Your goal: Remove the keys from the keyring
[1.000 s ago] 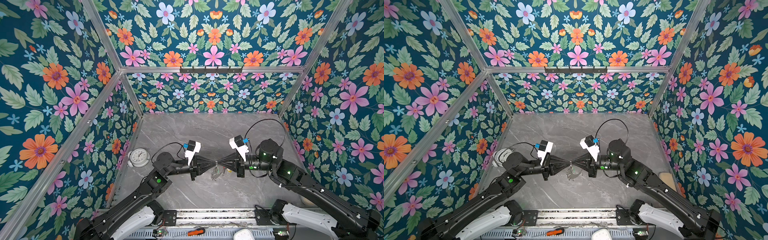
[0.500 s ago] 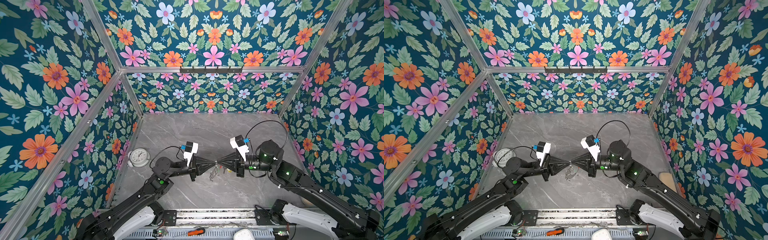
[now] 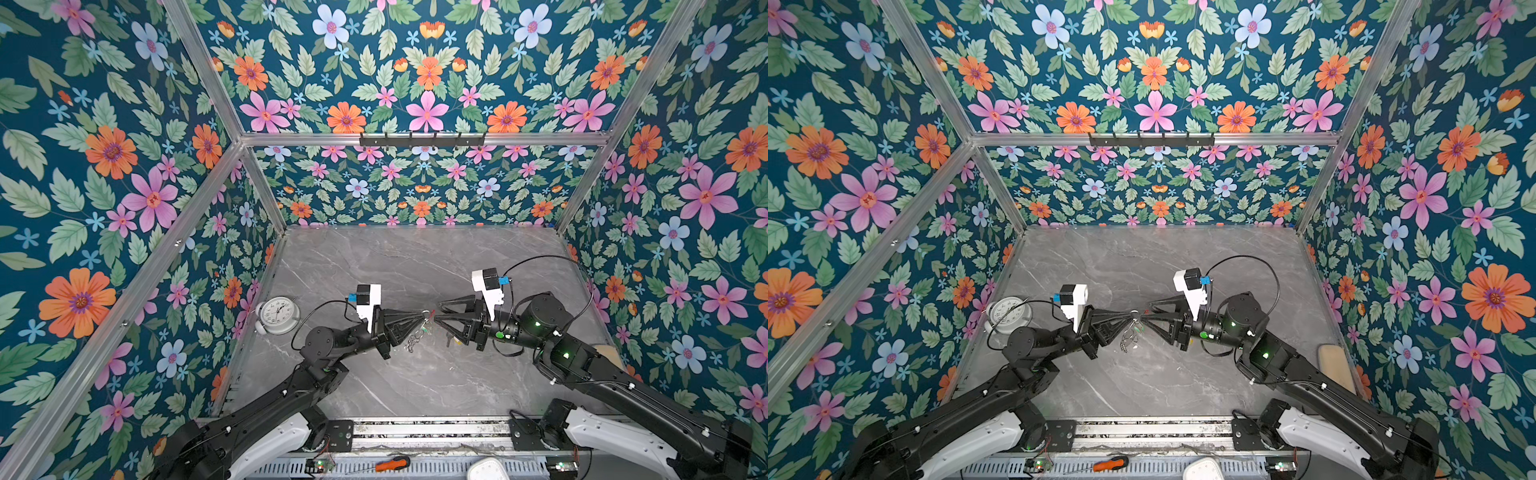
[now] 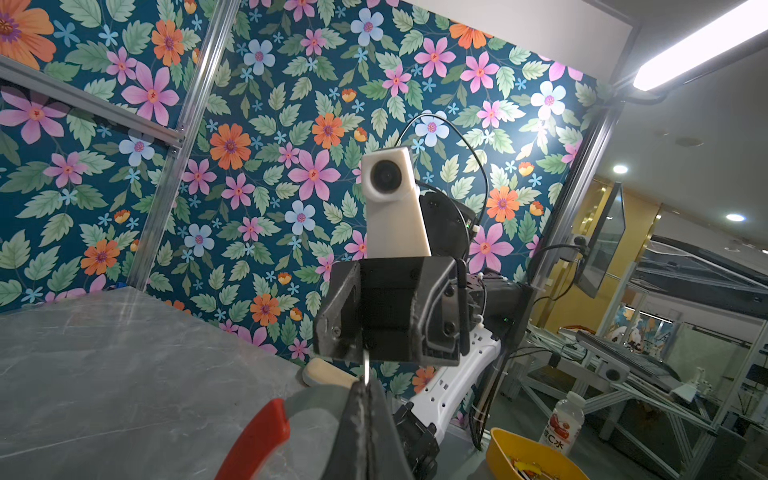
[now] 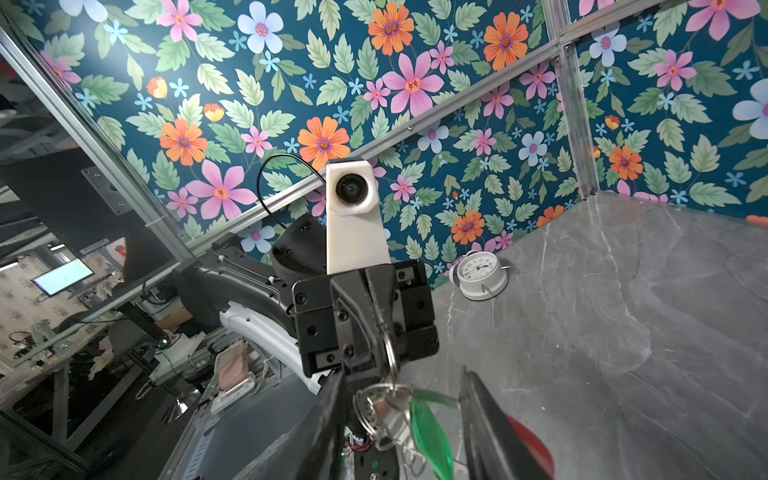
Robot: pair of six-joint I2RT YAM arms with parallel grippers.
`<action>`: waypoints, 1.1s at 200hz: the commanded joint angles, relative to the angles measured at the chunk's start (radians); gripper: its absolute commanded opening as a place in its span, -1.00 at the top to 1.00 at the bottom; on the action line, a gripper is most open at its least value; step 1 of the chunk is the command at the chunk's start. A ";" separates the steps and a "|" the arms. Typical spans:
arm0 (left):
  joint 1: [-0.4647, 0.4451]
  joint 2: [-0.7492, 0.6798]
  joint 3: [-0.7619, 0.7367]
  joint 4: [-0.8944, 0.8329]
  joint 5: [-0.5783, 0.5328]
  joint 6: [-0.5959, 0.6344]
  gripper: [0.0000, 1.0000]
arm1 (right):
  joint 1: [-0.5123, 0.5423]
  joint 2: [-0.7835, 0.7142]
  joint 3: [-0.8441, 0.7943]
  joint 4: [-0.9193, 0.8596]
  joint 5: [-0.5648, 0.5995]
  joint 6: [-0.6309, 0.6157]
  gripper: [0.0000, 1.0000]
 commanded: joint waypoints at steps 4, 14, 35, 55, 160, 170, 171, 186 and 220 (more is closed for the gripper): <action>0.001 0.017 -0.003 0.131 -0.026 -0.028 1.00 | 0.005 0.019 0.009 0.078 -0.016 0.036 0.26; 0.002 0.021 -0.002 0.136 -0.026 -0.031 1.00 | 0.006 0.027 0.013 0.075 -0.023 0.036 0.33; 0.002 0.023 -0.002 0.140 -0.026 -0.034 1.00 | 0.011 0.041 0.020 0.078 -0.029 0.036 0.44; 0.002 0.025 -0.003 0.145 -0.026 -0.036 1.00 | 0.013 0.051 0.026 0.082 -0.034 0.036 0.48; 0.002 0.045 -0.002 0.166 -0.035 -0.046 1.00 | 0.022 0.071 0.044 0.091 -0.062 0.042 0.76; 0.002 0.047 -0.002 0.167 -0.033 -0.048 1.00 | 0.023 0.073 0.046 0.092 -0.063 0.042 0.78; 0.001 0.046 -0.002 0.168 -0.033 -0.048 1.00 | 0.023 0.074 0.045 0.092 -0.063 0.042 0.78; 0.001 0.051 -0.002 0.171 -0.032 -0.050 1.00 | 0.023 0.076 0.046 0.093 -0.062 0.042 0.83; 0.002 0.054 -0.001 0.173 -0.028 -0.057 1.00 | 0.023 0.073 0.050 0.083 -0.060 0.043 1.00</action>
